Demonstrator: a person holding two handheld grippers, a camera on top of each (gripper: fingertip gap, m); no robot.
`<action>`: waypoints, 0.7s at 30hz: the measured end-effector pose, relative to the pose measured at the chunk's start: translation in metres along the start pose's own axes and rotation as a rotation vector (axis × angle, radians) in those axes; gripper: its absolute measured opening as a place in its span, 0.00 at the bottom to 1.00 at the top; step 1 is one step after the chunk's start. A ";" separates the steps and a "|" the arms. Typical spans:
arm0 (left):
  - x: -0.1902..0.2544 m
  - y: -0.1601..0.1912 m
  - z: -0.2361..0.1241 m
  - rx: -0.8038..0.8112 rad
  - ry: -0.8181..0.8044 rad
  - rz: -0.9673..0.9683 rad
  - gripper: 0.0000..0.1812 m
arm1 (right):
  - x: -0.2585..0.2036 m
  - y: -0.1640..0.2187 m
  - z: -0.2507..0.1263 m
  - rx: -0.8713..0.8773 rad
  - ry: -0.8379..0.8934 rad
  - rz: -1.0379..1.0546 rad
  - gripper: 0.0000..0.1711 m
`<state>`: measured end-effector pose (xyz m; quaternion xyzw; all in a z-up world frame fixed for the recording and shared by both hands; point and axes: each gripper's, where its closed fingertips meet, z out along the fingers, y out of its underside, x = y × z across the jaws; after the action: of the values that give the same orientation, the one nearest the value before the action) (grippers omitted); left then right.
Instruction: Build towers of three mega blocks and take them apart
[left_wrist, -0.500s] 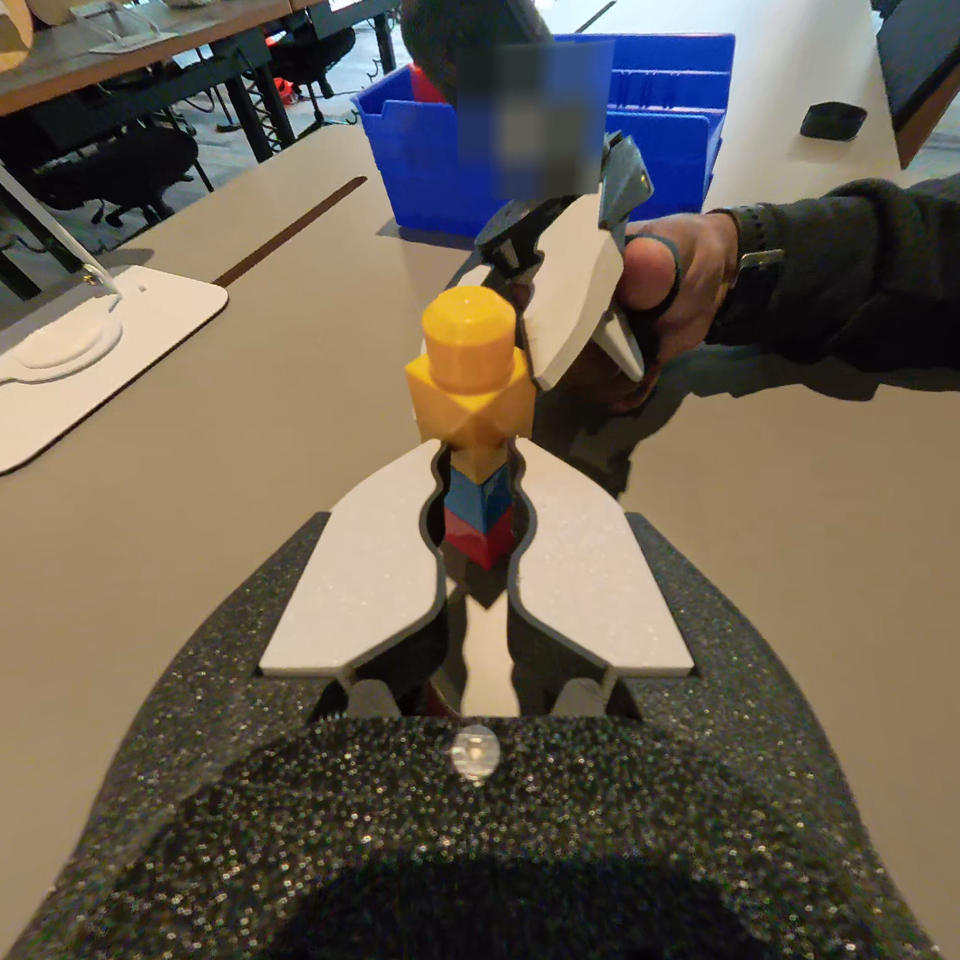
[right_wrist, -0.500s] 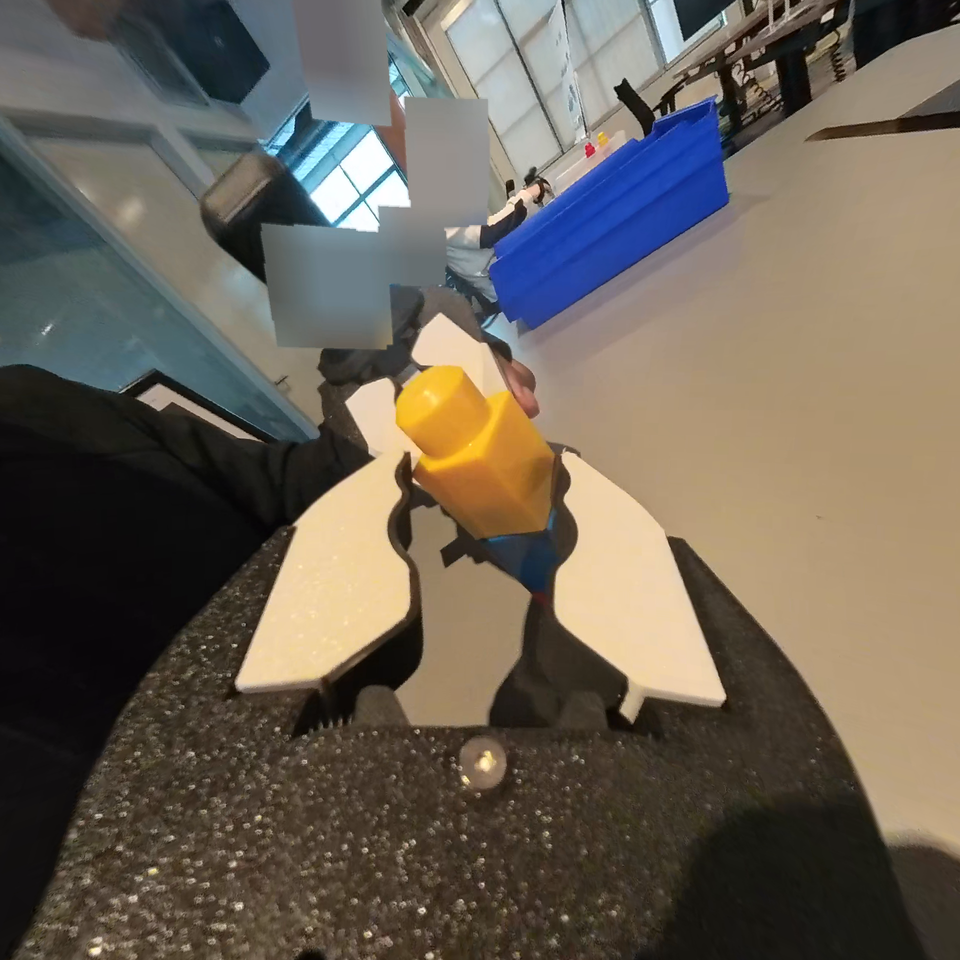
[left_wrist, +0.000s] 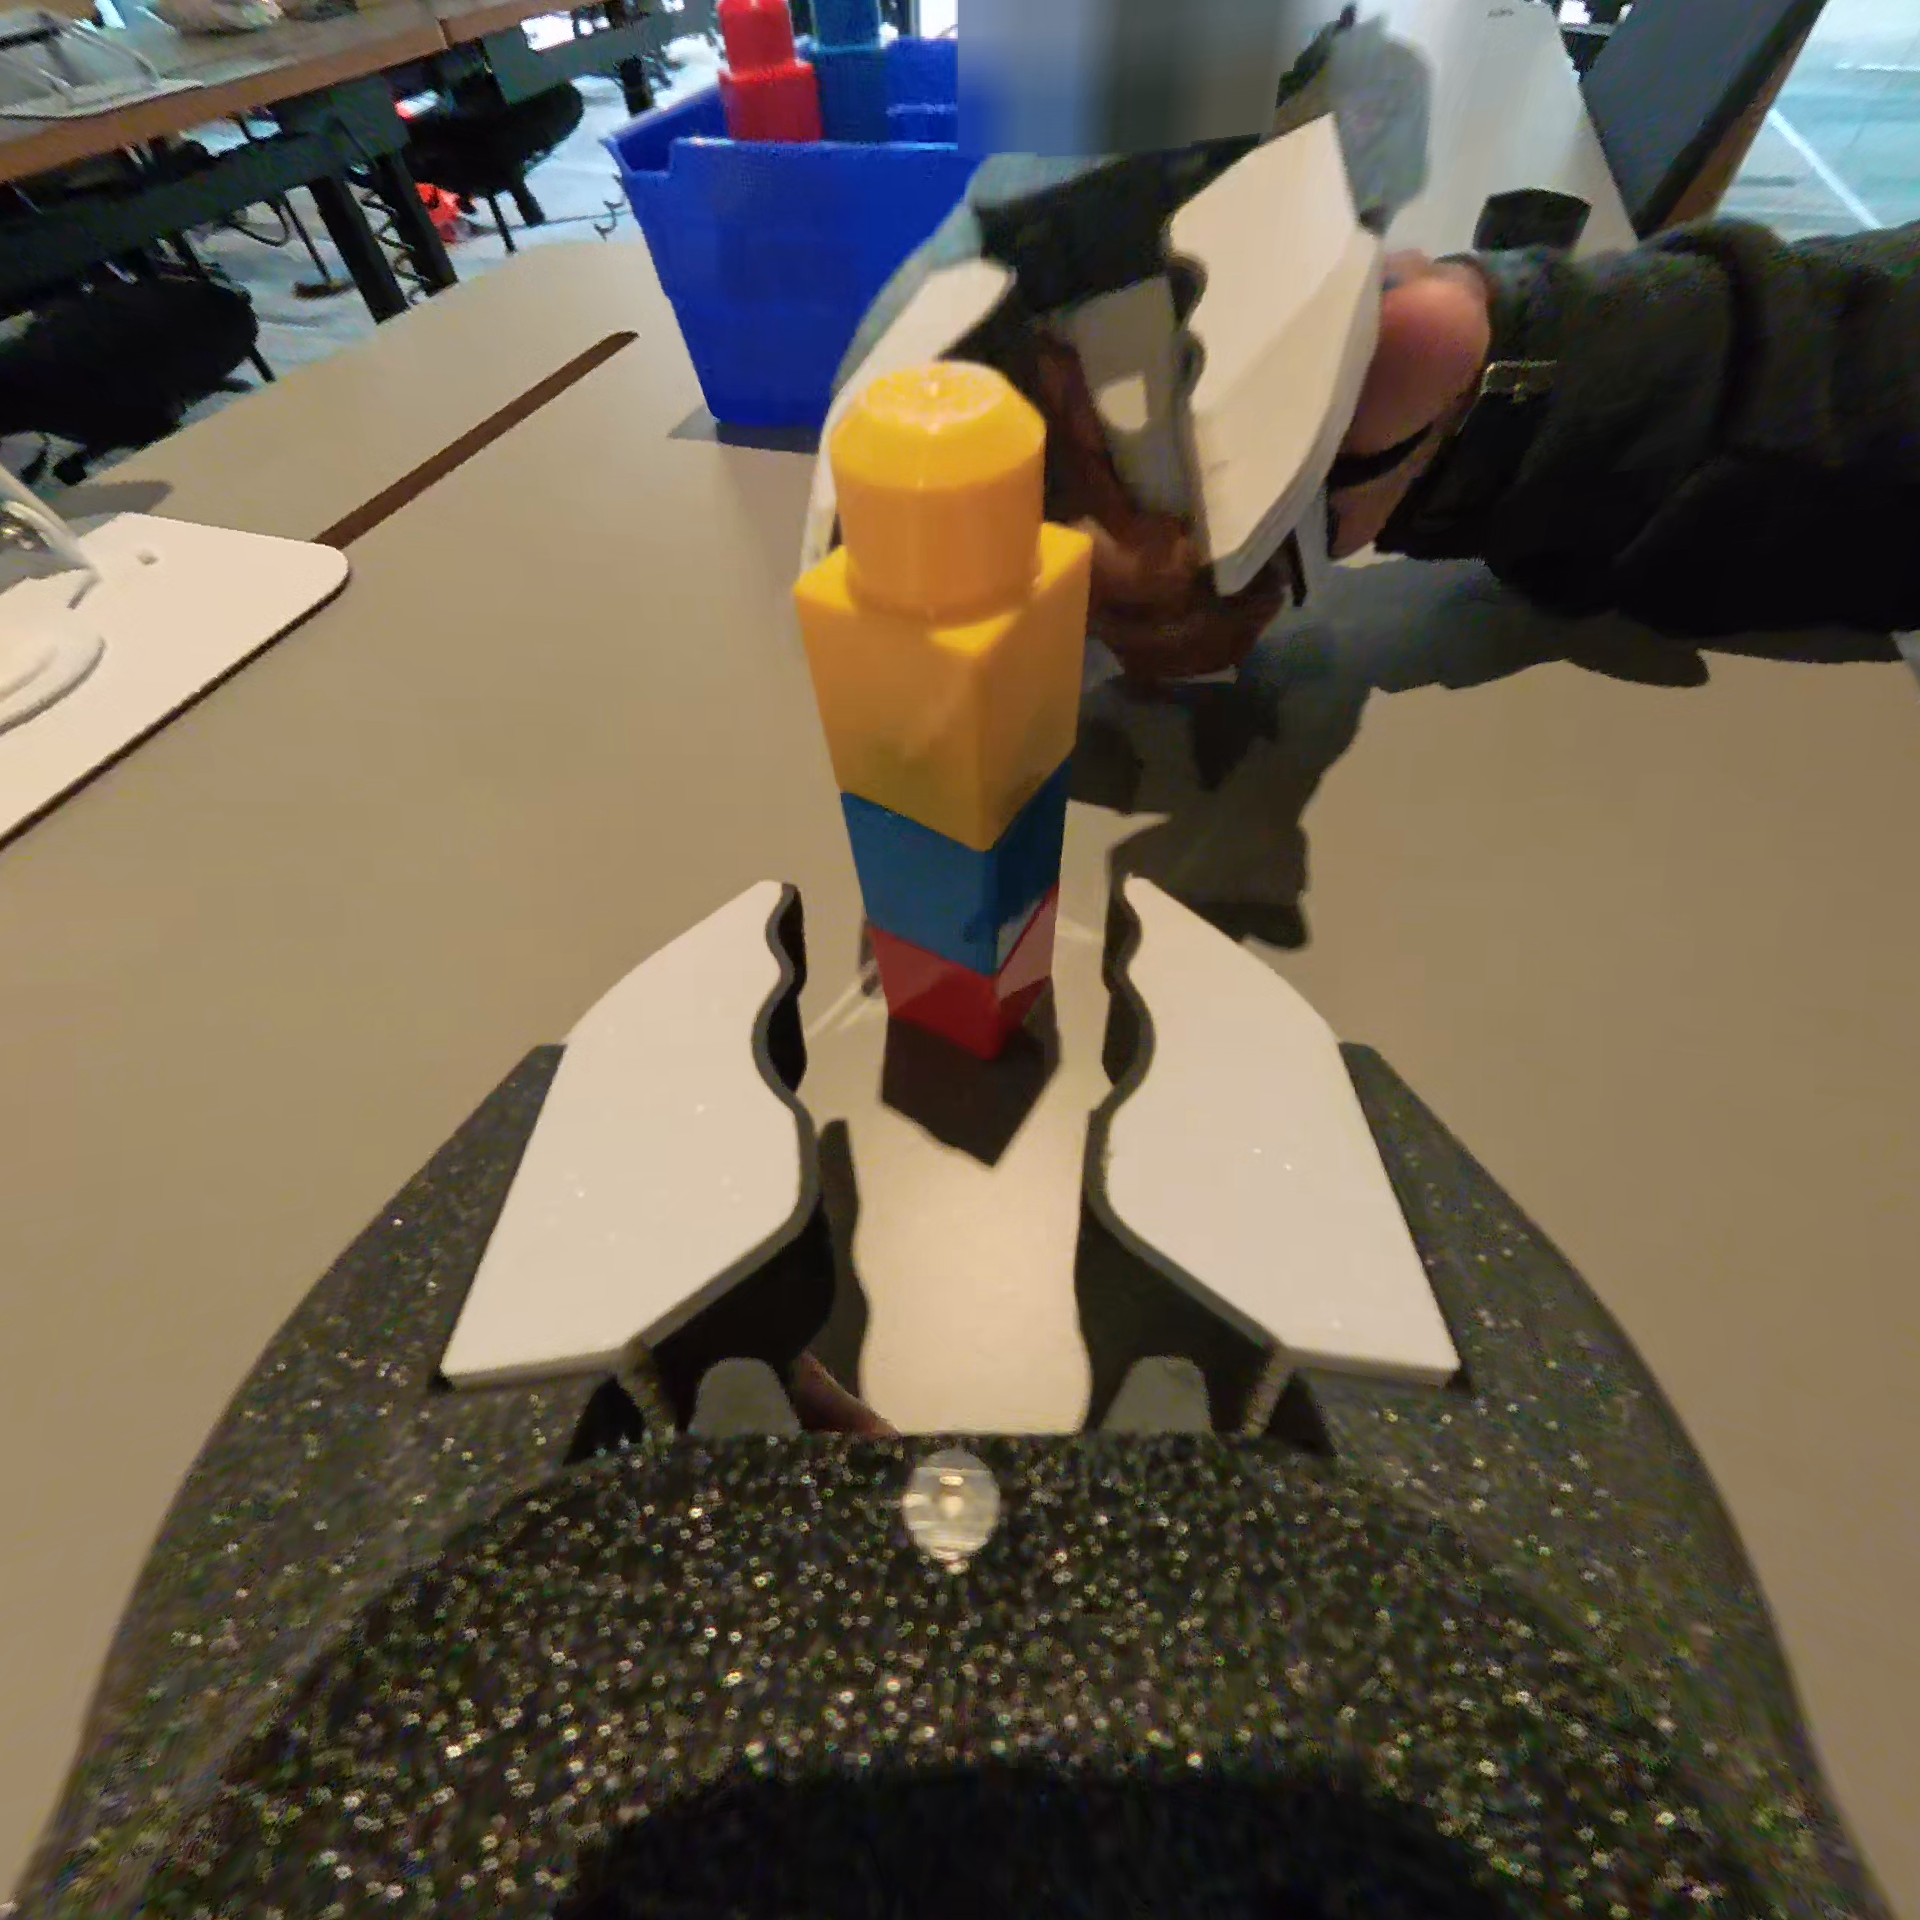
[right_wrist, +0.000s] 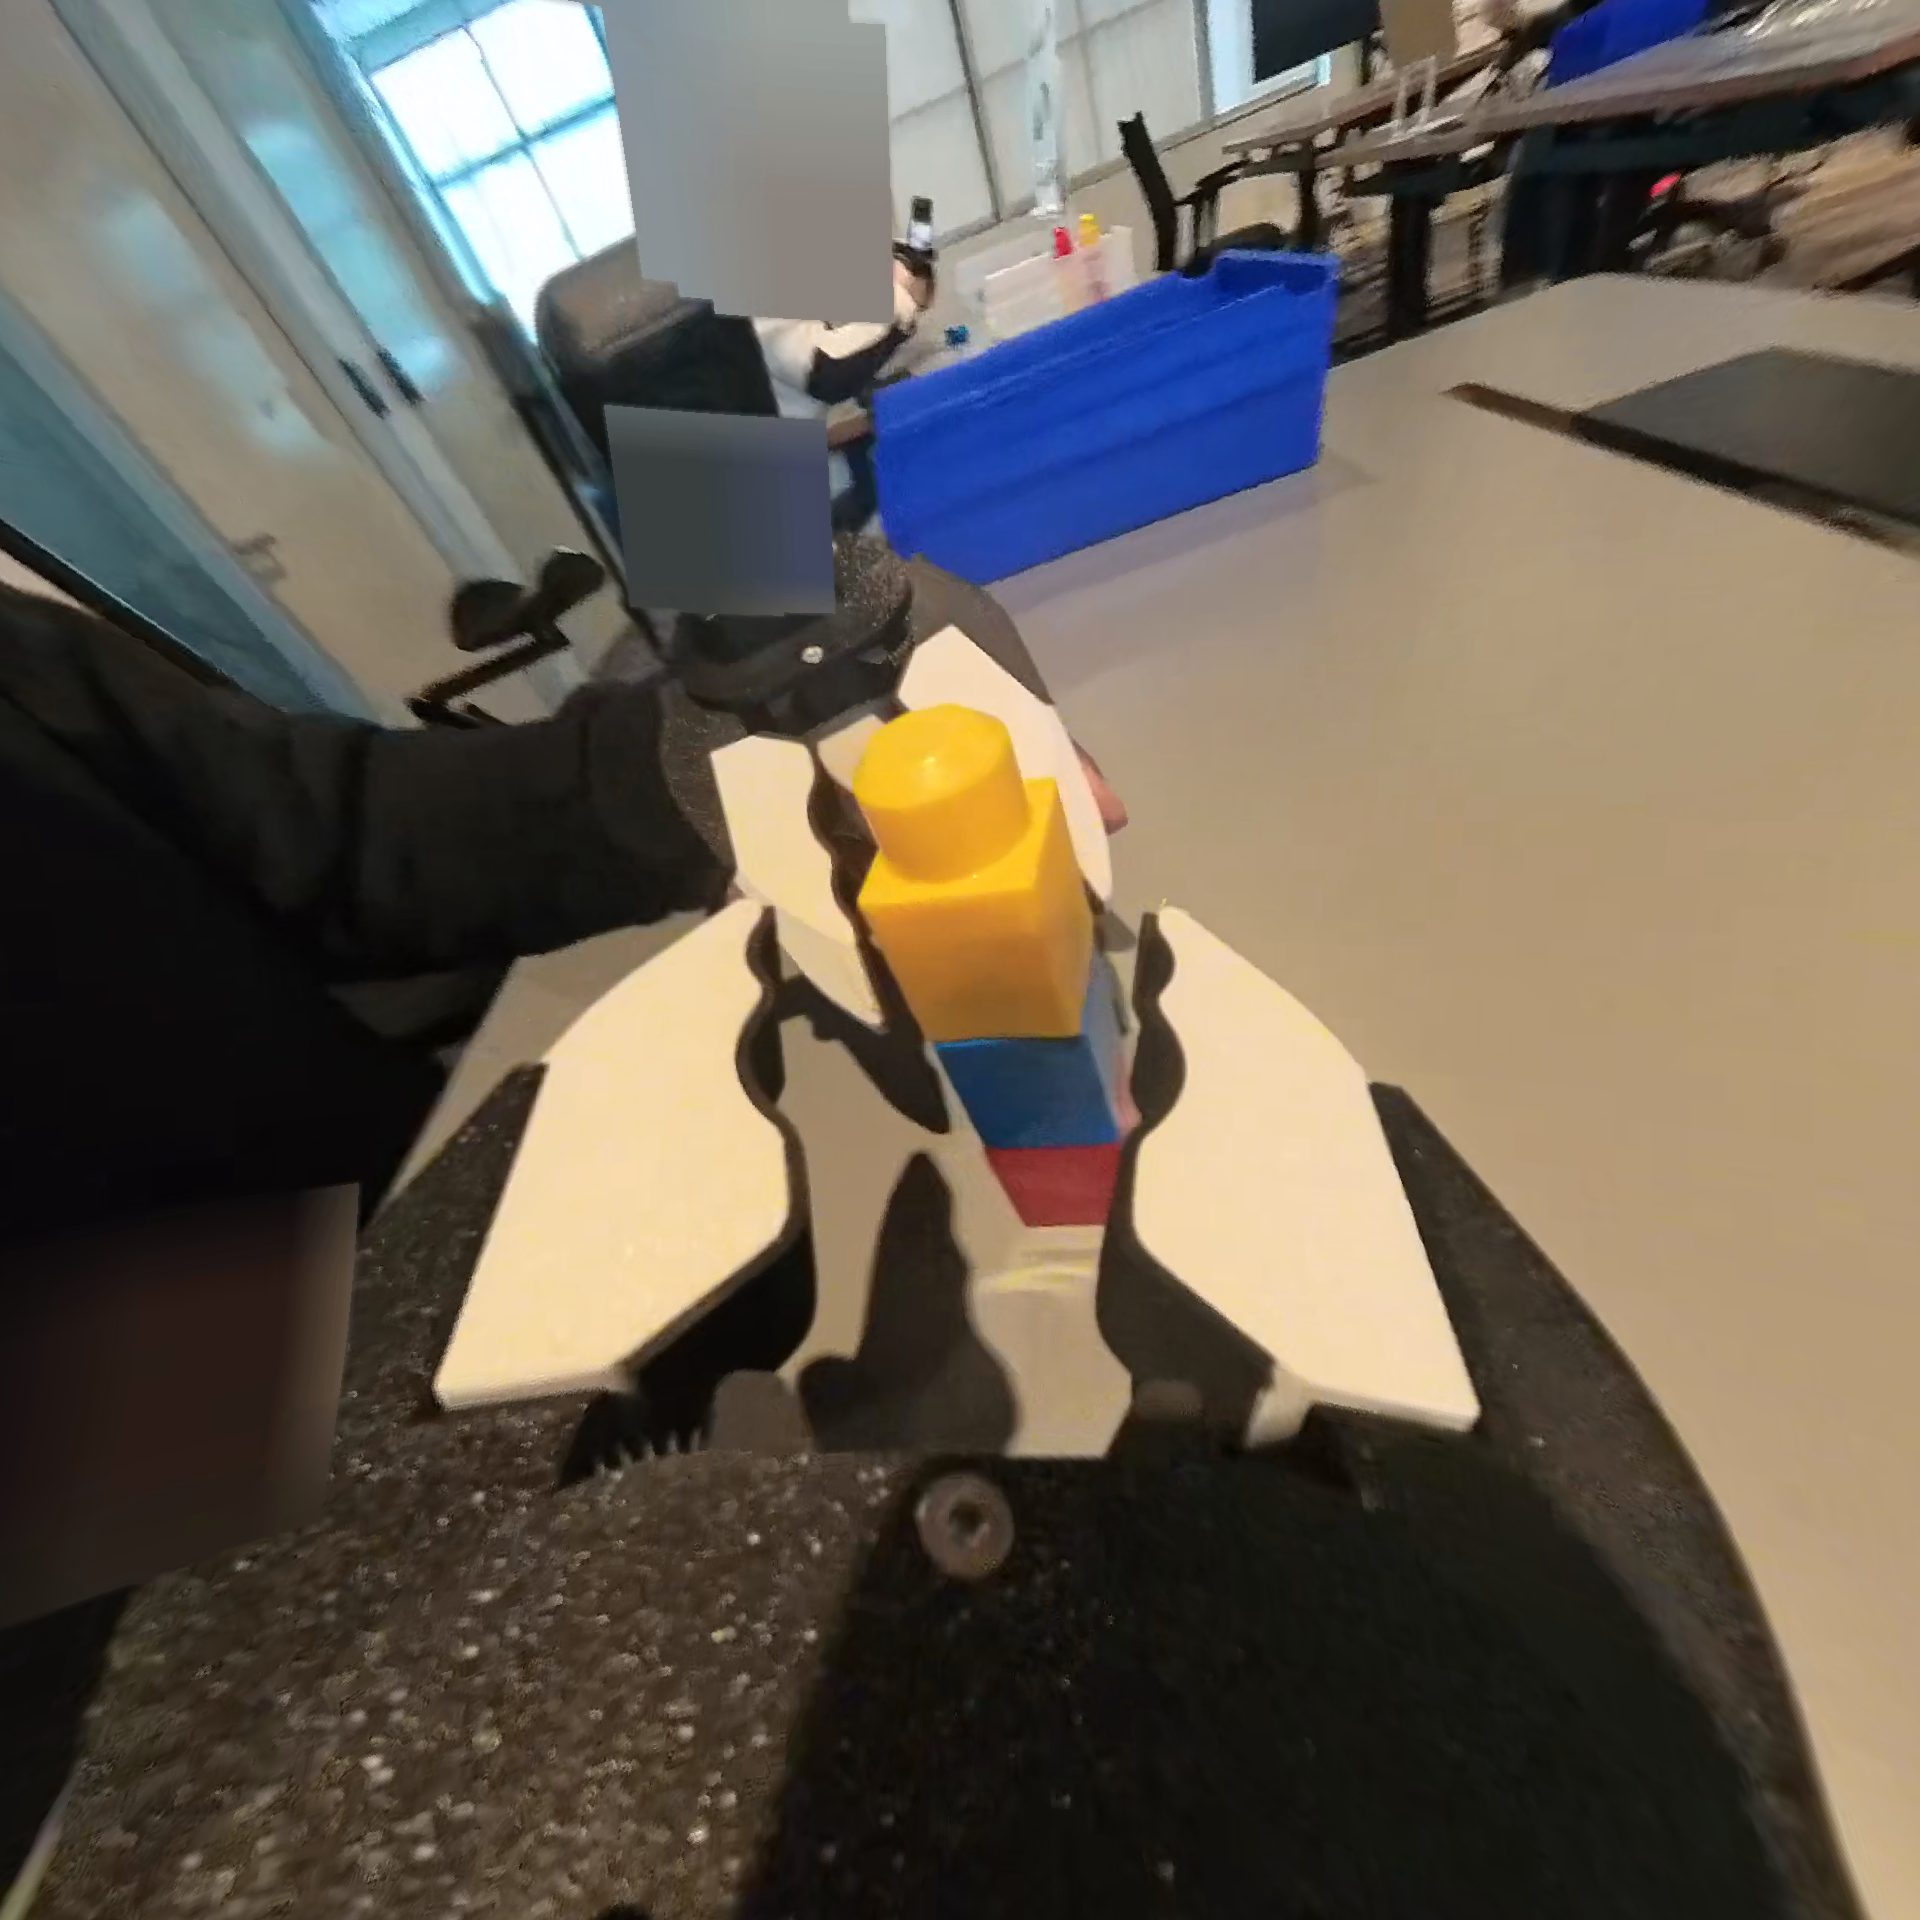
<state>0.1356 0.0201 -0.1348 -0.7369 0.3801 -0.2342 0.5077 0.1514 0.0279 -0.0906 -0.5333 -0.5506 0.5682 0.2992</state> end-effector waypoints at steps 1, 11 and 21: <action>0.000 0.002 0.002 -0.004 0.015 0.006 0.31 | 0.001 0.000 -0.001 -0.009 0.039 -0.048 0.39; 0.006 -0.001 0.018 -0.012 0.183 0.107 0.26 | -0.009 -0.001 0.012 -0.013 0.198 -0.339 0.46; 0.009 0.013 0.029 -0.126 0.181 0.142 0.21 | -0.003 0.001 0.007 0.010 0.172 -0.273 0.21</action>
<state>0.1581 0.0272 -0.1586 -0.7144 0.4895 -0.2388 0.4394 0.1456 0.0222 -0.0920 -0.4988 -0.5872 0.4774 0.4224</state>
